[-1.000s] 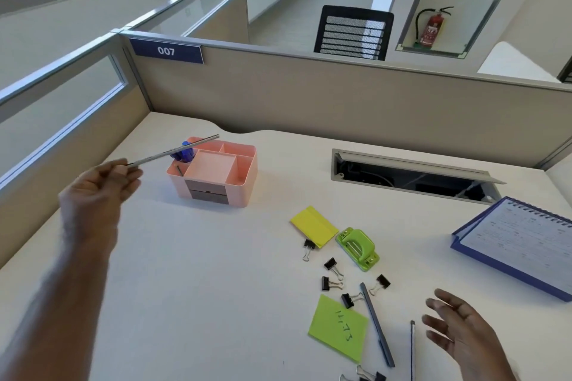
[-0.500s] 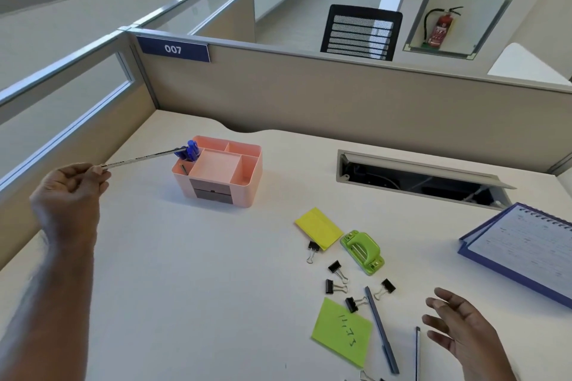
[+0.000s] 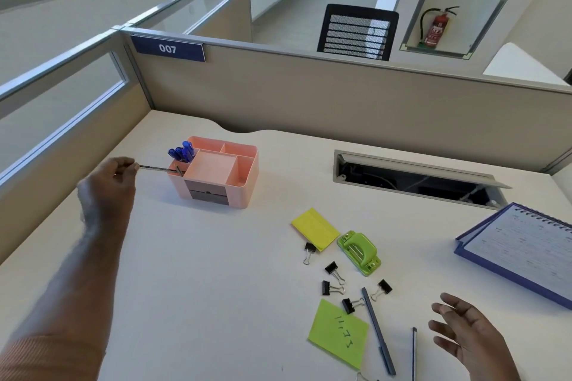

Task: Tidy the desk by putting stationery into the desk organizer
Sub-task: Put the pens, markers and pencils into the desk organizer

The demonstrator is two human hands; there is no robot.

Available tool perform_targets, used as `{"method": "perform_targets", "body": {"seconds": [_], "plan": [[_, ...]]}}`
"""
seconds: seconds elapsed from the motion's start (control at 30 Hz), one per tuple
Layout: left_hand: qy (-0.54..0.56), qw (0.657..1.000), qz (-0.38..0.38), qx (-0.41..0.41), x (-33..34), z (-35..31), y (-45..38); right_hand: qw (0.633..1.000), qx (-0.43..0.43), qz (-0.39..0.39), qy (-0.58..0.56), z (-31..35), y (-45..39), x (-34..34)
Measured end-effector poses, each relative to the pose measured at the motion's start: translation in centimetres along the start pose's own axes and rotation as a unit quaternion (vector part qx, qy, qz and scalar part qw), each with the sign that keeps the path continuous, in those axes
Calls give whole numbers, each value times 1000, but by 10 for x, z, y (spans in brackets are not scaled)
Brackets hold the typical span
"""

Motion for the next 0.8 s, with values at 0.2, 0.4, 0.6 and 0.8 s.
{"method": "perform_targets", "body": {"seconds": [0.2, 0.4, 0.6, 0.8], "plan": [[-112, 986, 65, 100, 30, -26, -3, 999, -22, -31, 31, 6, 5, 4], [-158, 972, 127, 118, 54, -28, -11, 996, -37, -49, 65, -4, 6, 1], [-60, 994, 71, 53, 46, -27, -11, 964, -74, -102, 233, -23, 5, 0], [42, 990, -93, 92, 29, -47, 25, 898, -79, -96, 422, -55, 8, 18]]}}
Point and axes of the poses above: each hand's wrist, its own y-axis away from the middle knuckle, its own x-axis out of the palm, z = x × y, the point moved 4 cm from there along -y, towards the middle knuckle, and after that the axes turned 7 degrees about y, right-handed, at the moved point
